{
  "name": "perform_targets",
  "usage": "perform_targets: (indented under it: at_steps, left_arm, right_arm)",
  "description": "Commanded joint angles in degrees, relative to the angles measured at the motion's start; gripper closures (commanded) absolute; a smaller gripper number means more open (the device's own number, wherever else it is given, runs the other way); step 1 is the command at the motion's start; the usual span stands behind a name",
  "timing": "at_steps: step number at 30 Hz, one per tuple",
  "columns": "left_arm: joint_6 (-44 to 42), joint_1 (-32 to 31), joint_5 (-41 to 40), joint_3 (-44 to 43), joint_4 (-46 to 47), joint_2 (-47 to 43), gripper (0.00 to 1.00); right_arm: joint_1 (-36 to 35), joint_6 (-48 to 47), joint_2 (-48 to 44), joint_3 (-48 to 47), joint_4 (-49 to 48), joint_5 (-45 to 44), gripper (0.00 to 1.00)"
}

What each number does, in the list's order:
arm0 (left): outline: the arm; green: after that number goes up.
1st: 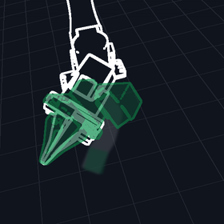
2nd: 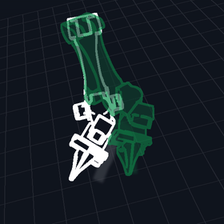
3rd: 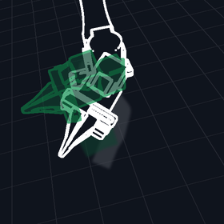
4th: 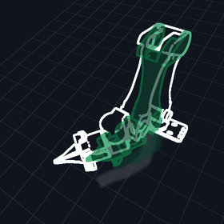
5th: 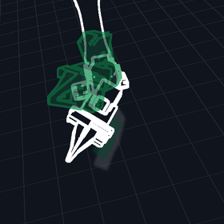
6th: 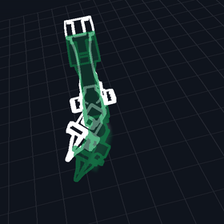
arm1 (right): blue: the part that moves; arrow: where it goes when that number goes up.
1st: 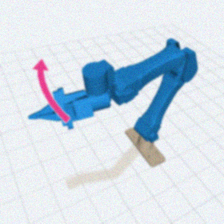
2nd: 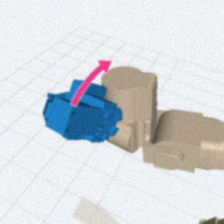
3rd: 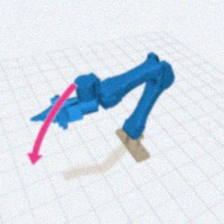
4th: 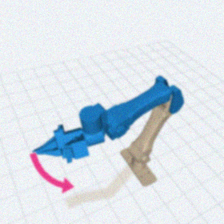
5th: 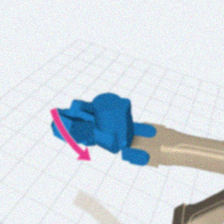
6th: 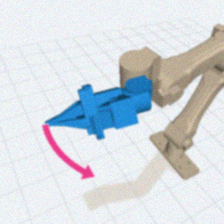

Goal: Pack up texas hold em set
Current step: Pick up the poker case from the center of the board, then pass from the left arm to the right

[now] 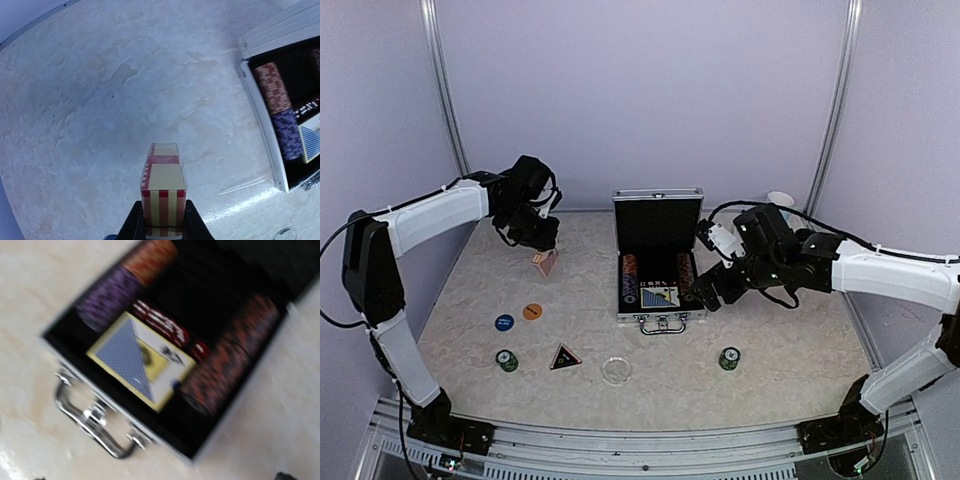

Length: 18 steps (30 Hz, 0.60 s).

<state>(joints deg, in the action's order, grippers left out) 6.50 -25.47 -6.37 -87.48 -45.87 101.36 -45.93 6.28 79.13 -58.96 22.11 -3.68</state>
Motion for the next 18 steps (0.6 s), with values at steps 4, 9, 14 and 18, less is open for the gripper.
perform_targets:
  at_steps: [4,9,14,18]
  left_arm:
    - [0.0,-6.6,5.2,-3.0,-1.0,-4.3,0.91]
    - [1.0,-9.6,10.4,-1.5,0.4,-6.7,0.91]
    - [2.9,-12.6,16.5,0.3,3.8,-9.7,0.91]
    - [3.1,-16.2,20.9,0.9,6.9,-10.6,0.91]
  right_arm:
    - [-5.0,-11.4,-8.7,11.8,-24.3,1.4,0.01]
    - [-6.7,-15.4,-11.4,18.7,-39.7,3.6,0.01]
    - [-8.2,-17.6,-9.2,20.9,-49.1,3.6,0.01]
    - [-8.4,-15.5,-6.7,18.5,-47.8,3.6,0.01]
